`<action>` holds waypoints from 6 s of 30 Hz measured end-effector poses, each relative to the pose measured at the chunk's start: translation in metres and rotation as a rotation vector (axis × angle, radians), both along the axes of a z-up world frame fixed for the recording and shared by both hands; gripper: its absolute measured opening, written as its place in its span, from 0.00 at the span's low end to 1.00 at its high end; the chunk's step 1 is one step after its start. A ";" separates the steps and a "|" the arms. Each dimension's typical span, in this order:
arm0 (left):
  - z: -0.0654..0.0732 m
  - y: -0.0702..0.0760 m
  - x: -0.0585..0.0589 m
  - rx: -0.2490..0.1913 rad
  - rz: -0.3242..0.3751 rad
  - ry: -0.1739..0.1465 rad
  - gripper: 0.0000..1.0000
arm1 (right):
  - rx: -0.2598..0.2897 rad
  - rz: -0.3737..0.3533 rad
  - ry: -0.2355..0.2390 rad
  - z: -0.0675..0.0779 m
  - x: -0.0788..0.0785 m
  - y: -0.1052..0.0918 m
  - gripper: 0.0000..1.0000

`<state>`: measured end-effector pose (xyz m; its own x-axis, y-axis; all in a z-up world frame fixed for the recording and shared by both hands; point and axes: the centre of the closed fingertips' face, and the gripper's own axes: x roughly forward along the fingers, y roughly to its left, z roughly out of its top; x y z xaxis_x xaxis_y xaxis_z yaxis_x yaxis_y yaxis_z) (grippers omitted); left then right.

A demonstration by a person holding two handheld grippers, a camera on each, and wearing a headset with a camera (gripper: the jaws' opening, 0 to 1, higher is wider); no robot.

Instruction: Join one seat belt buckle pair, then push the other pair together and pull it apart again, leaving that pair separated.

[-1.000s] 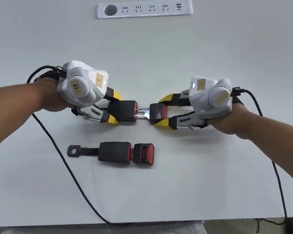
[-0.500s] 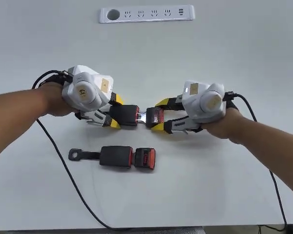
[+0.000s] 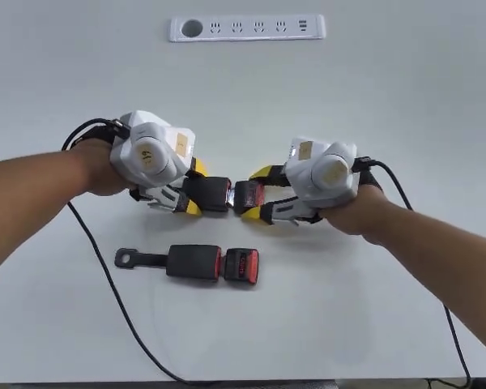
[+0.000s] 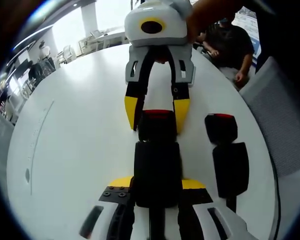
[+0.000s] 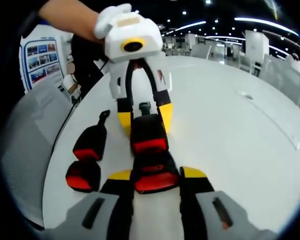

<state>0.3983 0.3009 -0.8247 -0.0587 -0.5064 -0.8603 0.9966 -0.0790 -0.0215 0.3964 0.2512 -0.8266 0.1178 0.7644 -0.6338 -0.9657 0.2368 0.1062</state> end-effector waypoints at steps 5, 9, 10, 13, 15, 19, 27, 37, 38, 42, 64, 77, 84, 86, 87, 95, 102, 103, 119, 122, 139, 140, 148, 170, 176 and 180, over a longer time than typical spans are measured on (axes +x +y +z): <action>0.000 0.000 0.000 -0.002 0.019 0.001 0.33 | -0.020 -0.003 -0.003 -0.001 0.002 0.001 0.34; 0.000 0.000 0.001 0.005 0.026 0.001 0.33 | -0.028 -0.003 -0.004 -0.001 0.003 0.001 0.34; 0.000 0.000 0.001 0.006 0.026 0.000 0.33 | -0.032 -0.003 -0.004 -0.001 0.003 0.001 0.34; 0.001 0.000 0.001 0.007 0.025 0.000 0.33 | -0.041 -0.008 -0.009 -0.001 0.003 0.002 0.34; 0.001 0.000 0.001 0.009 0.023 -0.001 0.33 | -0.044 -0.010 -0.012 -0.001 0.003 0.002 0.34; 0.000 0.000 0.002 0.012 0.021 -0.002 0.33 | -0.054 -0.009 -0.014 -0.002 0.003 0.001 0.34; -0.001 0.000 0.002 0.017 0.020 -0.002 0.34 | -0.065 -0.006 -0.018 -0.001 0.003 0.002 0.35; 0.000 0.000 0.002 0.026 0.018 -0.004 0.34 | -0.075 -0.010 -0.023 -0.001 0.003 0.002 0.35; 0.000 0.000 0.002 0.027 0.018 -0.004 0.34 | -0.076 -0.010 -0.024 -0.001 0.003 0.002 0.35; 0.000 0.000 0.002 0.027 0.019 -0.004 0.34 | -0.080 -0.012 -0.028 -0.001 0.004 0.002 0.35; 0.001 0.002 0.000 -0.001 0.035 0.003 0.34 | -0.095 -0.006 -0.040 -0.001 0.002 -0.007 0.35; 0.001 -0.001 0.000 0.007 0.025 0.004 0.34 | -0.106 0.004 -0.032 -0.001 0.000 -0.027 0.36; 0.000 0.000 0.000 0.002 0.027 0.005 0.34 | -0.116 -0.014 -0.032 -0.002 0.000 -0.051 0.36; 0.000 0.000 0.000 0.002 0.027 0.005 0.34 | -0.114 -0.017 -0.034 -0.003 0.001 -0.056 0.36; 0.000 0.000 0.000 0.003 0.027 0.005 0.34 | -0.111 -0.020 -0.035 -0.003 0.001 -0.059 0.36; 0.000 0.000 0.000 0.004 0.032 0.006 0.34 | -0.125 -0.025 -0.037 -0.002 -0.002 -0.080 0.36; 0.000 0.001 0.000 0.008 0.034 0.006 0.35 | -0.148 -0.035 -0.050 -0.003 -0.003 -0.106 0.36; 0.000 0.001 0.000 0.008 0.034 0.006 0.35 | -0.144 -0.039 -0.047 -0.002 -0.004 -0.108 0.36; 0.001 0.001 -0.001 0.018 0.040 0.005 0.35 | -0.163 -0.059 -0.024 -0.001 -0.009 -0.148 0.37; 0.001 0.001 -0.001 0.019 0.040 0.005 0.35 | -0.163 -0.055 -0.026 -0.001 -0.009 -0.152 0.37; 0.001 -0.001 -0.001 0.055 0.049 0.003 0.35 | -0.167 -0.057 -0.024 0.003 -0.020 -0.161 0.46; 0.001 -0.001 -0.002 0.061 0.045 0.000 0.35 | -0.169 -0.054 -0.025 0.004 -0.021 -0.160 0.50; 0.014 -0.003 -0.003 0.040 0.175 0.046 0.61 | -0.150 -0.201 -0.027 0.006 -0.013 -0.166 0.77; 0.093 0.037 -0.041 -0.311 0.809 -0.069 1.00 | 0.028 -0.594 -0.198 0.071 -0.021 -0.152 0.95; 0.101 0.062 -0.076 -0.358 0.867 -0.078 1.00 | 0.044 -0.542 -0.210 0.081 -0.044 -0.137 0.97; 0.101 0.079 -0.102 -0.362 0.905 -0.097 1.00 | 0.056 -0.497 -0.226 0.087 -0.061 -0.128 1.00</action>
